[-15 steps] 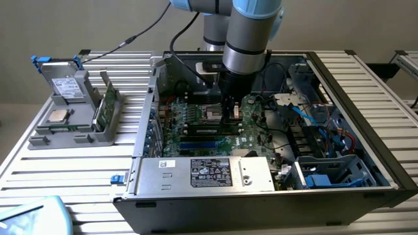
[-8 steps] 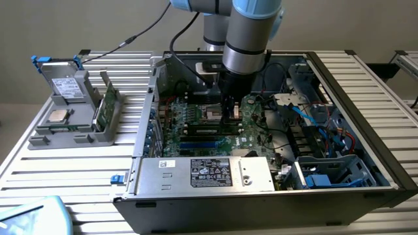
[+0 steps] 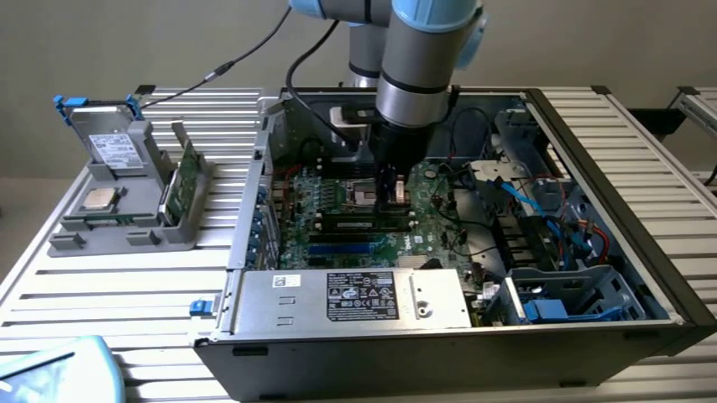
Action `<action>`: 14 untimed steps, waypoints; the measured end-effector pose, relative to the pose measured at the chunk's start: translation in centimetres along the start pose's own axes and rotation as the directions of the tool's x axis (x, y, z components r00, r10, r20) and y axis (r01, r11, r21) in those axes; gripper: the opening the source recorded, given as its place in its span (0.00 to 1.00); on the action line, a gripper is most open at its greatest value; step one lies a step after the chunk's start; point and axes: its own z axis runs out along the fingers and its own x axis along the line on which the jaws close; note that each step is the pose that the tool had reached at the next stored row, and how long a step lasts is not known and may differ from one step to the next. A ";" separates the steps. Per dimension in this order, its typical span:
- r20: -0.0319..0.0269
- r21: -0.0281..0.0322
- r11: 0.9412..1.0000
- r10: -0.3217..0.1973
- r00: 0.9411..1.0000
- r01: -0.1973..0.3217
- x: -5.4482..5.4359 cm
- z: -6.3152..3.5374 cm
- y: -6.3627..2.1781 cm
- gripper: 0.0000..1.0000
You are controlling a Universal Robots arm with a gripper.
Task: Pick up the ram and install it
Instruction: 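Press down the ram until it locks into place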
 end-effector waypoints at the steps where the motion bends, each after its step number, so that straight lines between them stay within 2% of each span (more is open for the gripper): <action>1: 0.001 0.000 1.000 0.000 1.000 0.000 0.0 -0.16 0.05 0.11; 5: 0.000 0.000 1.000 0.000 1.000 0.000 0.0 -1.21 0.34 0.11; 14: 0.000 0.000 1.000 0.000 1.000 0.000 -0.1 -1.07 2.24 0.11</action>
